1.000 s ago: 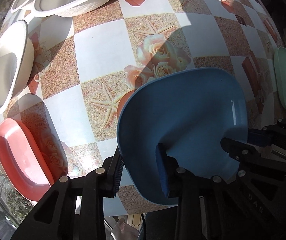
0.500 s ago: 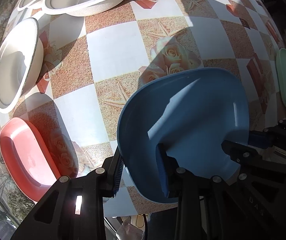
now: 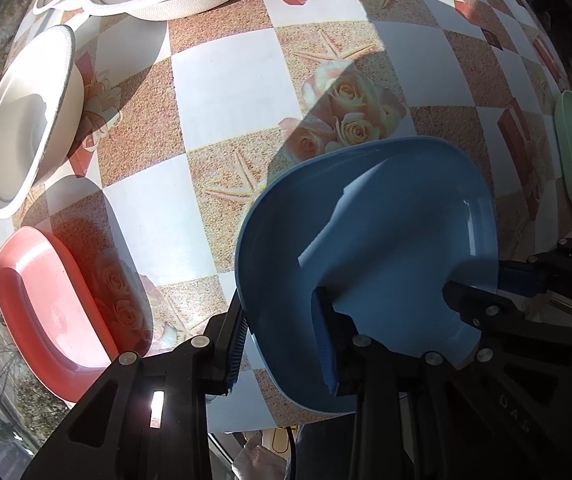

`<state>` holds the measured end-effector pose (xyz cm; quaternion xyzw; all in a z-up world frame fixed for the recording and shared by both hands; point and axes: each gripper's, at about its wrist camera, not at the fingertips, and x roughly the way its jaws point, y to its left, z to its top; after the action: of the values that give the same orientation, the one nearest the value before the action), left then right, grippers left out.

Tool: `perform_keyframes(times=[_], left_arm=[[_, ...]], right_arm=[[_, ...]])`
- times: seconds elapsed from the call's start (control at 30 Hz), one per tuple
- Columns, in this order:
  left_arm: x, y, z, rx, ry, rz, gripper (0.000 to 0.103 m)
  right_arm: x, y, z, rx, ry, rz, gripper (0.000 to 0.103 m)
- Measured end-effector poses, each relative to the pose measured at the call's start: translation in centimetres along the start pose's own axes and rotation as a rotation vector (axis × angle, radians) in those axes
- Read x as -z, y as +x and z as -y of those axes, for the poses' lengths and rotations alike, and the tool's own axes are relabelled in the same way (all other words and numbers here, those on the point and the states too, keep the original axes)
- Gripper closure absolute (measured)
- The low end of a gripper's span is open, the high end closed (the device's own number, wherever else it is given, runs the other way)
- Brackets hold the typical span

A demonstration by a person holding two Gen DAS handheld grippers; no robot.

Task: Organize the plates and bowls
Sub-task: 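Lift the blue plate with the right gripper toward the pink plate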

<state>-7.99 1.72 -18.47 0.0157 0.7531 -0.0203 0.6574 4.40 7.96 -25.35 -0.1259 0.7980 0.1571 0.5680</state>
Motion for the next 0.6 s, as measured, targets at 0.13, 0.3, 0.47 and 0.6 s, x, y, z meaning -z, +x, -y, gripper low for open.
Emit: perform_keyframes(times=[0.13, 0.3, 0.47, 0.6], left_arm=[[0.2, 0.3, 0.0, -0.002, -0.001, 0.005, 0.068], [0.2, 0.3, 0.7, -0.007, 0.001, 0.006, 0.068], [0.3, 0.2, 0.6, -0.006, 0.004, 0.007, 0.068], [0.5, -1.1, 1.2, -0.006, 0.008, 0.008, 0.068]], right_arm=[[-0.2, -0.4, 0.3, -0.006, 0.0, 0.001, 0.079], [-0.2, -0.6, 0.5, -0.011, -0.001, 0.0, 0.079], [0.0, -0.4, 0.5, -0.006, -0.005, 0.002, 0.078], [-0.1, -0.4, 0.4, 0.0, -0.009, 0.002, 0.078]])
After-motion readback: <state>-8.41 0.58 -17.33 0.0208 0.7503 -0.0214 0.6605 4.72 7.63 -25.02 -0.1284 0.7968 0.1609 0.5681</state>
